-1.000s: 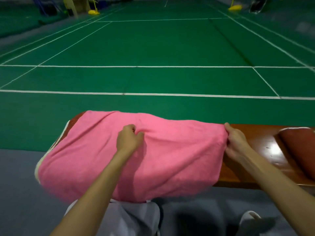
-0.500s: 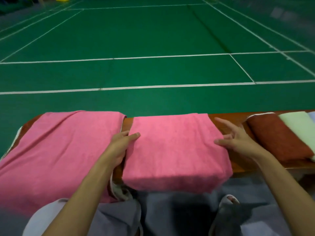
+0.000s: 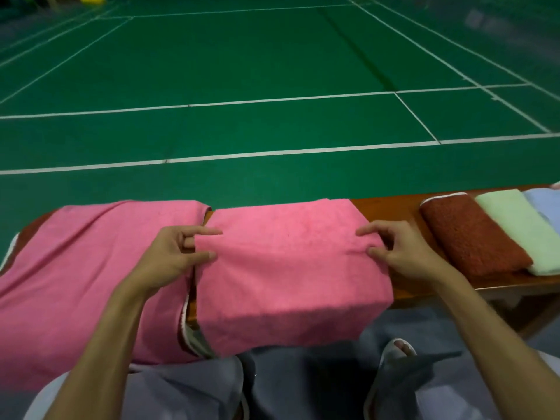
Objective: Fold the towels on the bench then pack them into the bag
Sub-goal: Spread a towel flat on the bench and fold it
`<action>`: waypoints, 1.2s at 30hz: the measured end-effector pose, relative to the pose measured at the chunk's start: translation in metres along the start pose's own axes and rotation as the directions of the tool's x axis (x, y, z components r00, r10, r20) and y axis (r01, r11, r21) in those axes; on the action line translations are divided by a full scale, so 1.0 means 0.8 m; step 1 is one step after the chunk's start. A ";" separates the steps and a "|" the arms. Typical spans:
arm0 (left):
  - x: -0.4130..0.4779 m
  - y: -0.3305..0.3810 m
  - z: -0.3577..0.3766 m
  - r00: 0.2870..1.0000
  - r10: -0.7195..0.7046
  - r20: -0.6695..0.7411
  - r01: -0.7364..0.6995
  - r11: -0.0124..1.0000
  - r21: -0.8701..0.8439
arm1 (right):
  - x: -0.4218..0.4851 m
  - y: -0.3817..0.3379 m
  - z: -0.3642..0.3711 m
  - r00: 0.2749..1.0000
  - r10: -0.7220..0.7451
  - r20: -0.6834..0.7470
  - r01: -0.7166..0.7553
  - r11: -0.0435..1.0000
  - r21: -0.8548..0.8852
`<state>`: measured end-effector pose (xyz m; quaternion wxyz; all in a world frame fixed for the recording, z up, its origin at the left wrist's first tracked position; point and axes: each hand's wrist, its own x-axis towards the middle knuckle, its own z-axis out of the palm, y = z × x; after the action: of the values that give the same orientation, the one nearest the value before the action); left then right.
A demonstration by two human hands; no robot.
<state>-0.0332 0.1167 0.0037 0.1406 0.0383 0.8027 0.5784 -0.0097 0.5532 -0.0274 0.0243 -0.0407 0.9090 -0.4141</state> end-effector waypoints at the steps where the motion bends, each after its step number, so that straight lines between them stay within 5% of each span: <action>1: 0.001 -0.002 -0.003 1.000 0.001 -0.016 0.000 0.999 0.042 | 0.000 0.000 0.000 0.999 -0.023 -0.024 0.021 0.997 -0.081; 6: 0.003 -0.009 -0.004 0.989 0.054 -0.140 -0.021 0.973 0.231 | 0.004 0.003 -0.010 0.993 -0.058 -0.102 0.049 0.995 -0.084; 10: 0.002 -0.006 -0.007 0.978 0.079 -0.191 -0.037 0.977 0.211 | 0.002 -0.007 -0.022 0.993 0.057 -0.106 -0.008 0.909 0.416; 13: -0.001 0.005 -0.007 0.965 0.117 -0.233 -0.081 0.984 0.158 | 0.002 -0.008 -0.038 0.988 0.065 -0.140 0.023 0.837 0.547; 23: -0.005 0.012 -0.014 0.976 0.094 -0.197 -0.058 0.981 0.183 | -0.015 -0.028 -0.059 0.996 0.083 0.040 -0.092 0.877 0.471; 30: 0.002 0.020 -0.004 0.966 0.126 -0.227 -0.076 0.973 0.219 | -0.001 -0.034 -0.061 0.965 0.044 -0.259 -0.018 0.994 0.104; 33: 0.031 0.037 0.003 0.931 0.127 -0.343 -0.102 0.991 0.091 | 0.028 -0.055 -0.054 0.928 0.096 -0.360 0.053 0.923 0.382; 36: 0.061 0.053 0.005 0.919 0.140 -0.368 -0.254 0.925 -0.283 | 0.054 -0.078 -0.046 0.926 0.144 -0.348 0.162 0.682 0.713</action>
<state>-0.0830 0.1450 0.0338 -0.0556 -0.0044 0.7003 0.7117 -0.0521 0.5361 0.0433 -0.1386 0.0480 0.6547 -0.7416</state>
